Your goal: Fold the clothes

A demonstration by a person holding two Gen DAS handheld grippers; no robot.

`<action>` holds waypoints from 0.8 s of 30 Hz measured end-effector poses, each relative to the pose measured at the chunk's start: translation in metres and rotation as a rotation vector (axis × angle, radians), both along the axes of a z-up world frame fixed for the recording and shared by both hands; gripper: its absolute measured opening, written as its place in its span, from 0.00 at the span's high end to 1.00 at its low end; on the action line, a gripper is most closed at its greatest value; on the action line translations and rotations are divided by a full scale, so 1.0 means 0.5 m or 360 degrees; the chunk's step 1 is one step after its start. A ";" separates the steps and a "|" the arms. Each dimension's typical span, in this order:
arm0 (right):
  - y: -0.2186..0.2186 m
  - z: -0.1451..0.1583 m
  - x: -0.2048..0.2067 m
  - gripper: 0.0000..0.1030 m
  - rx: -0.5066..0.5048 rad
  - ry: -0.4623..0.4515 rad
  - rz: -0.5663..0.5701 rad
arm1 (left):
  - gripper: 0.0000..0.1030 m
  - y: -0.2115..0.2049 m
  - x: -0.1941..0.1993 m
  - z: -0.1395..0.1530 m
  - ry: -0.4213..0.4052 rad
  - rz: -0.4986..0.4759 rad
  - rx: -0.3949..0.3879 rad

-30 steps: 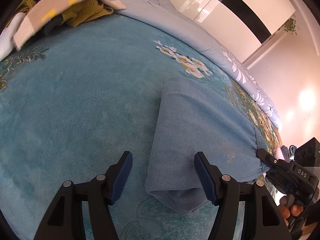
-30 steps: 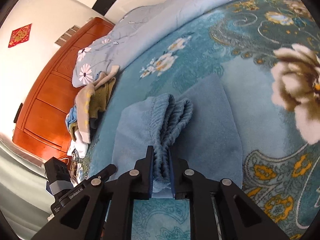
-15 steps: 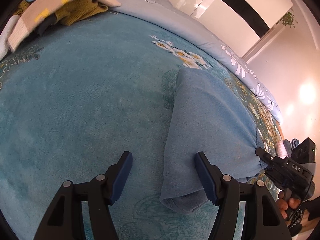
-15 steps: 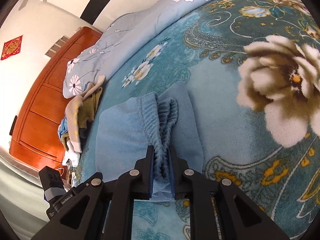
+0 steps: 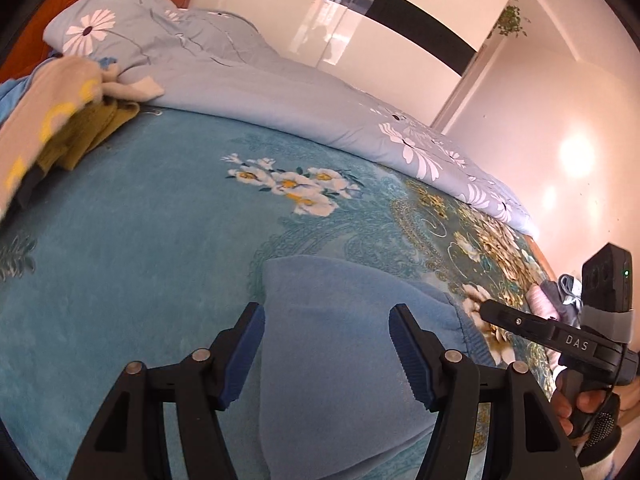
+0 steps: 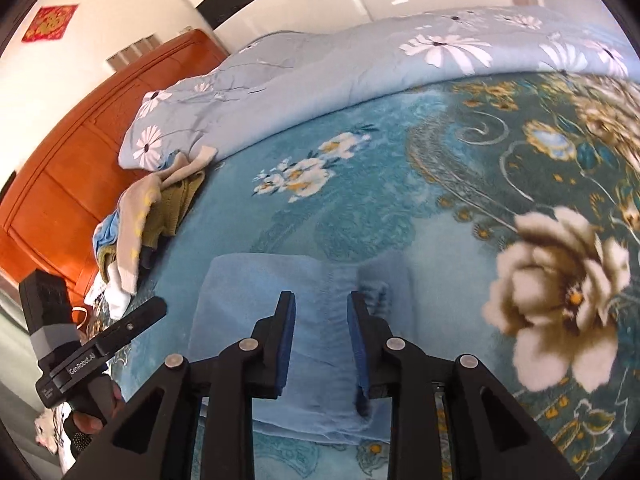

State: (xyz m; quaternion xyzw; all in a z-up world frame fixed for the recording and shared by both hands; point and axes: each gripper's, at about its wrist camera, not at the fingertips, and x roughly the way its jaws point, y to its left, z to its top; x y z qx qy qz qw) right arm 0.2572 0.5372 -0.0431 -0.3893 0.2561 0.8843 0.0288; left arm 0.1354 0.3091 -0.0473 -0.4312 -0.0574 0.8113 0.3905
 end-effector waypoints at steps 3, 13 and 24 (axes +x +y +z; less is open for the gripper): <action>-0.036 -0.010 -0.042 0.73 0.0088 -0.0049 0.0155 | 0.33 0.037 -0.005 -0.020 -0.0060 -0.0103 -0.0003; -0.014 -0.079 -0.034 0.73 0.0082 -0.0154 0.0138 | 0.33 0.053 -0.010 -0.087 -0.0224 -0.0179 -0.0038; -0.029 -0.047 -0.025 0.73 0.0135 -0.0160 0.0116 | 0.33 0.018 0.004 -0.045 -0.0208 -0.0160 0.0029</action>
